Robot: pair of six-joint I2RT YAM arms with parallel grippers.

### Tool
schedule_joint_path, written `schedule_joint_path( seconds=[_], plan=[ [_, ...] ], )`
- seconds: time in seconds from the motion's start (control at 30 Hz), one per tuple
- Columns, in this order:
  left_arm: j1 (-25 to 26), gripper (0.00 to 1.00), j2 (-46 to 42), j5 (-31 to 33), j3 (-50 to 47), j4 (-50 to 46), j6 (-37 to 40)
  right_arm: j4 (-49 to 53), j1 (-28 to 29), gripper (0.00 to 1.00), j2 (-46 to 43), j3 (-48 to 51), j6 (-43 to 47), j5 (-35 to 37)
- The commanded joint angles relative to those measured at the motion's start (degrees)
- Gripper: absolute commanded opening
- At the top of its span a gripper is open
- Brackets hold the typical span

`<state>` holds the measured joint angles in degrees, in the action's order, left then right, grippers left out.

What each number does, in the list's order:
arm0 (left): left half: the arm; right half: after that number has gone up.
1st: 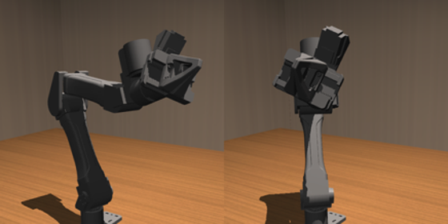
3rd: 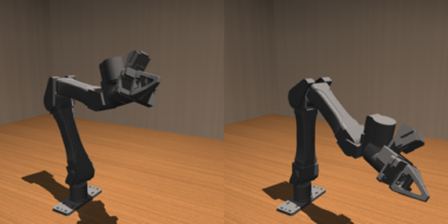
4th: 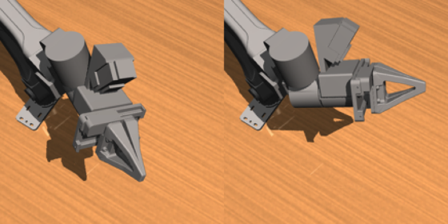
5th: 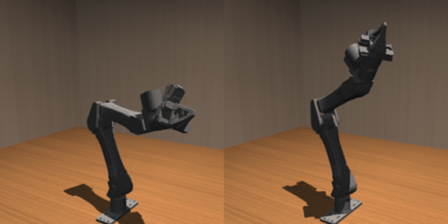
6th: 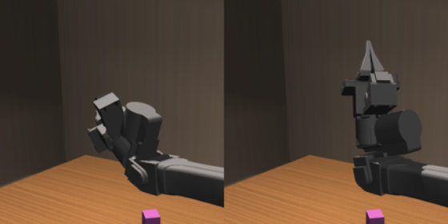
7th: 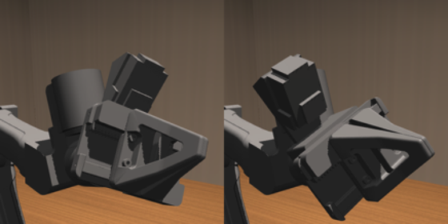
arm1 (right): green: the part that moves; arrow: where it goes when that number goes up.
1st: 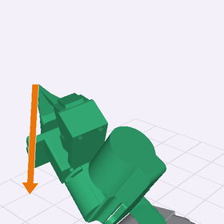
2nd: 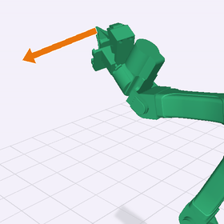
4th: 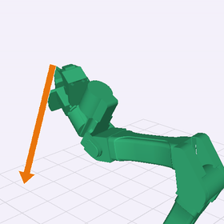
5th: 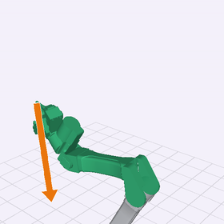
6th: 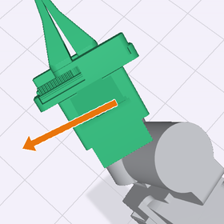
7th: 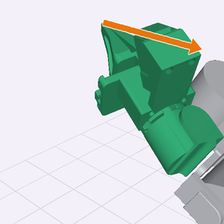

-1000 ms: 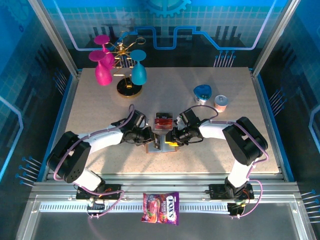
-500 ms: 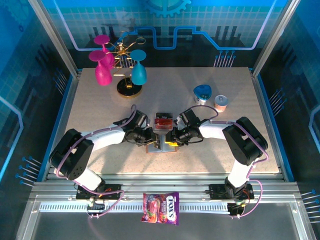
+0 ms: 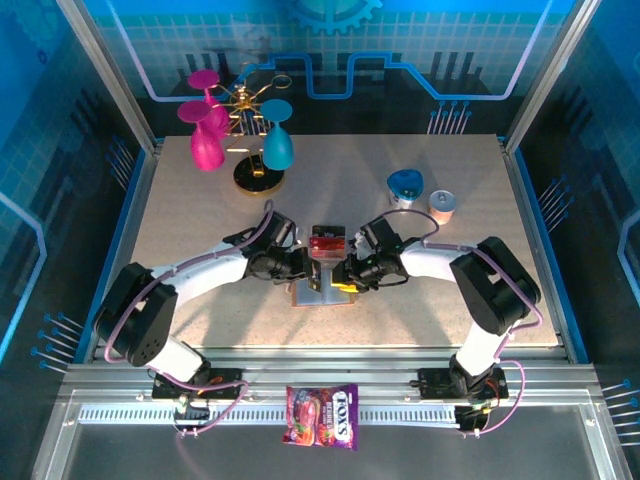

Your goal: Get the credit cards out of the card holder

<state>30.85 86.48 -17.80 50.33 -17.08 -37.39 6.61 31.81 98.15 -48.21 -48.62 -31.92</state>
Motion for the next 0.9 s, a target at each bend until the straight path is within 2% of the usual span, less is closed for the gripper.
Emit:
schedule_joint_path(
  seconds=[0.0, 0.17, 0.37, 0.53, 0.63, 0.87],
  plan=[
    [-0.81, 0.00, -3.14, -2.46, 3.85, -4.34, 10.36, 3.78, -0.68, 0.35, -3.38, -0.27, 1.09, 1.34],
    [-0.90, 0.00, -3.13, -8.01, 12.33, -13.40, 28.68, 7.68, -2.26, 0.35, -5.88, -0.93, 3.15, 2.39],
    [-0.88, 0.02, 0.55, -10.29, 24.78, -27.90, 51.60, 10.26, -5.00, 0.35, -9.38, 0.22, 4.82, 2.08],
    [-0.86, 0.03, 7.13, -9.01, 33.82, -38.05, 66.48, 13.51, -7.09, 0.35, -12.25, 0.39, 6.58, 2.11],
    [-0.58, 0.00, 10.61, -5.23, 37.61, -42.11, 75.38, 15.57, -8.15, 0.35, -14.12, 0.54, 7.62, 2.72],
    [-0.52, 0.00, 18.70, 3.65, 48.57, -50.24, 85.80, 17.03, -9.86, 0.35, -17.77, 2.16, 7.94, 3.21]
  ],
)
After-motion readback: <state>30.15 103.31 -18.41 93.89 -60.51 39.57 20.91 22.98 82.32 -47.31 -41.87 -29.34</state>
